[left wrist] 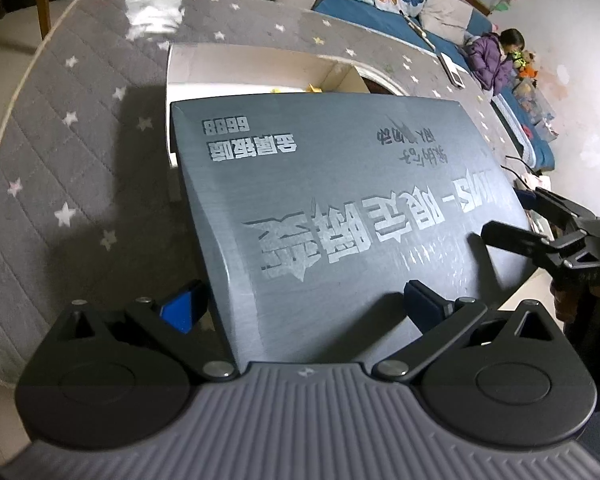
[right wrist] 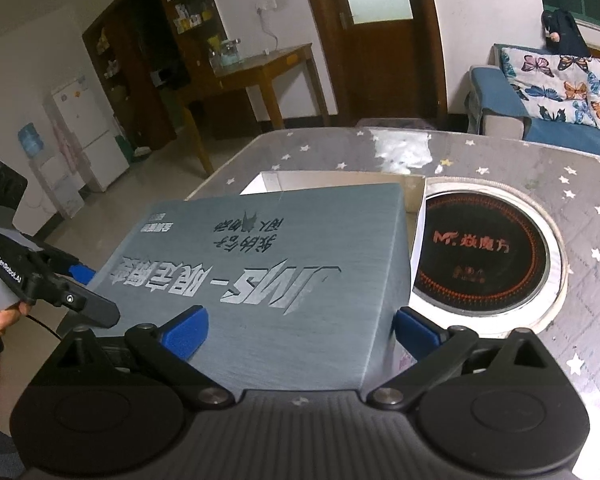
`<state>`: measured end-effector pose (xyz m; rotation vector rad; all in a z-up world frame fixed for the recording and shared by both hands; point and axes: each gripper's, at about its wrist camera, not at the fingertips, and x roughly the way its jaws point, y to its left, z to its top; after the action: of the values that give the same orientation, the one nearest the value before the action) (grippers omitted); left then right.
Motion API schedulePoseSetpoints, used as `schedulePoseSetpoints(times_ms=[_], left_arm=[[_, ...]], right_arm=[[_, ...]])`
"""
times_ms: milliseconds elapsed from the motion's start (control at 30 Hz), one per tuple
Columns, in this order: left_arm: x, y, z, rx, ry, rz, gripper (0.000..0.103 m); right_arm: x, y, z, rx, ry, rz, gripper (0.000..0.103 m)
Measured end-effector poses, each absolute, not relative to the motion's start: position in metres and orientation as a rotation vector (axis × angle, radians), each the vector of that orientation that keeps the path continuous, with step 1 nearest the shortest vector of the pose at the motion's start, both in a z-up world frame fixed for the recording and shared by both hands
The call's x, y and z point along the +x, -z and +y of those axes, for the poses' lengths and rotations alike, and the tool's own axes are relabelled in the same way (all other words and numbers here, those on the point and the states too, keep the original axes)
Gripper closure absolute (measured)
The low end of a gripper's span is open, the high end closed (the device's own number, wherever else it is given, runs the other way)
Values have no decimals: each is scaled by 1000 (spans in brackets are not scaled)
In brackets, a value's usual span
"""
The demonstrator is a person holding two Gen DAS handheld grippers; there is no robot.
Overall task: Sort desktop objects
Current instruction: 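Press the grey lid down onto the white box rim with both grippers, then hold the lidded box with both grippers and settle the lid edges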
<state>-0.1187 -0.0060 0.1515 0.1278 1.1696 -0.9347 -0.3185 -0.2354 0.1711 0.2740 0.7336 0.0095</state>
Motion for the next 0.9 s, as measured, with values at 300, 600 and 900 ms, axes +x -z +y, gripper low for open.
schedulePoseSetpoints(times_ms=[300,600,900], left_arm=[[-93,-162,-24,114,907,1116,0],[-66,-176,-50,114,887,1042,0],[-27,-174,-74,74,844,1027,0]], right_arm=[[-305,-174,-244,286,9,696,2],[-277,-181,-260,269,50,636,2],[-243,-182,-283,293,81,586,2]])
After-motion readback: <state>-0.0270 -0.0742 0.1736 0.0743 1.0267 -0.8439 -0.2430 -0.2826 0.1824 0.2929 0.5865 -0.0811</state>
